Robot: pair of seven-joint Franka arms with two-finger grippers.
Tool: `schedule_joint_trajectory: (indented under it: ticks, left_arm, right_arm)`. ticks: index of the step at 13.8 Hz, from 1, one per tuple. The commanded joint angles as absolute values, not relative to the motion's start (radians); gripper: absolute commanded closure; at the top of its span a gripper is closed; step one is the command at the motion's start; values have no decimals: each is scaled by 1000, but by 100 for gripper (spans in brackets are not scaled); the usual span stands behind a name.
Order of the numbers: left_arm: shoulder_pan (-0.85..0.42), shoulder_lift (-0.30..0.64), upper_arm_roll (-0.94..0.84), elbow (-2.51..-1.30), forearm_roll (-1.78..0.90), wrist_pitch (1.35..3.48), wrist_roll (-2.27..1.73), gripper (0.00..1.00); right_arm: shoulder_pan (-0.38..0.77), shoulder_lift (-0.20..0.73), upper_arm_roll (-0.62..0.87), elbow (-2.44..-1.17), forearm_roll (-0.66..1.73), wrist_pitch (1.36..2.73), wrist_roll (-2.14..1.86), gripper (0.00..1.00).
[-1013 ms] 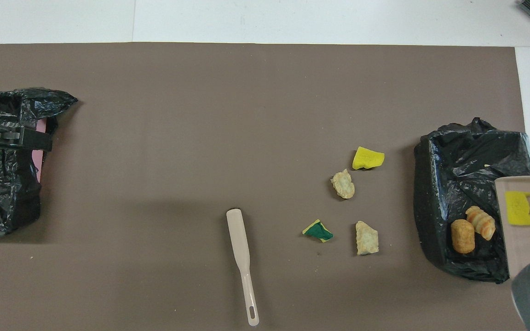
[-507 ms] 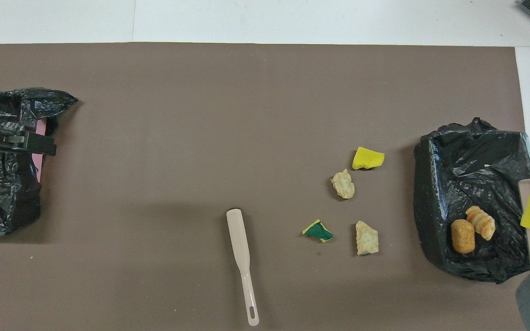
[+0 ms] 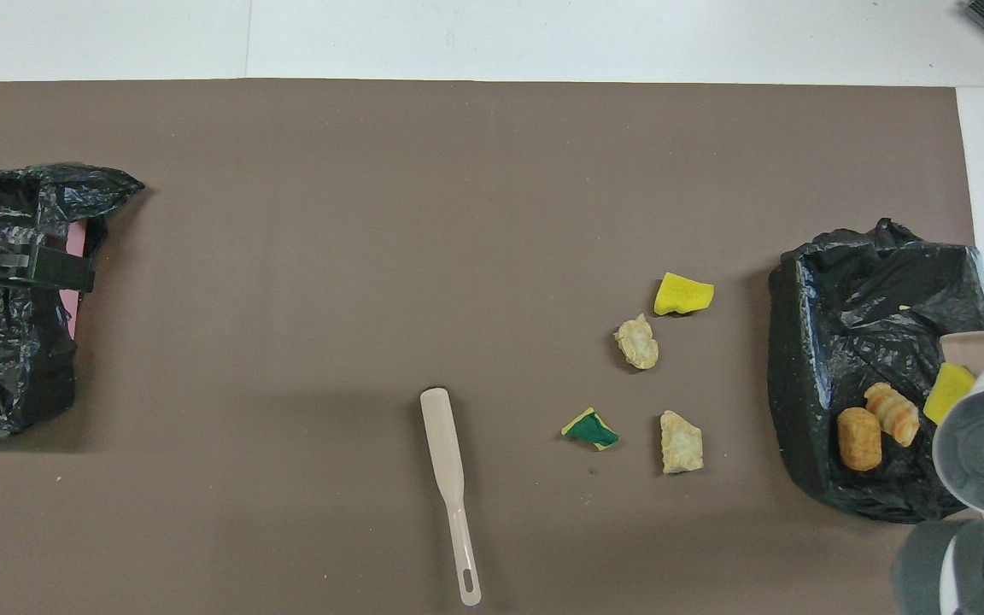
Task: Sweep and dump trash in bin
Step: 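Tip the dustpan to dump the trash into the black bag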
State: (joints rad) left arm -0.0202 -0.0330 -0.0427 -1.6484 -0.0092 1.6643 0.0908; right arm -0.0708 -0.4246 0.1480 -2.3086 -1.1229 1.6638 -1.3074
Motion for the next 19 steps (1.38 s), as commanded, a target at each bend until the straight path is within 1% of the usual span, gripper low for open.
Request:
schedule_joint_trajectory:
  ticks: [1,4,7,12,14,15,16,19]
  left_arm:
    - [-23,-44,-40,-1643,3,1637,86,0]
    - [-8,-44,-31,-1644,3,1635,84,0]
    - [-5,-45,-28,-1644,3,1637,84,0]
    - [-6,-44,-28,-1643,3,1637,84,0]
    - [-5,-44,-28,-1644,3,1637,84,0]
    - [-6,-44,-28,-1644,3,1637,84,0]
    - [-8,-44,-28,-1644,3,1637,84,0]
    - [-6,-44,-28,-1644,3,1637,84,0]
  right_arm:
    - [-18,-442,153,-2396,-1207,1629,-1186,100]
    - [-12,-440,155,-2384,-1209,1583,-1187,100]
    - [-20,-442,164,-2327,-1189,1559,-1268,100]
    - [-28,-445,74,-2254,-1160,1575,-1376,100]
    - [-29,-430,48,-2223,-1158,1600,-1379,100]
    - [-29,-408,46,-2201,-1137,1617,-1378,100]
    - [-29,-367,45,-2156,-1084,1620,-1371,100]
    - [-28,-240,46,-1993,-881,1617,-1338,100]
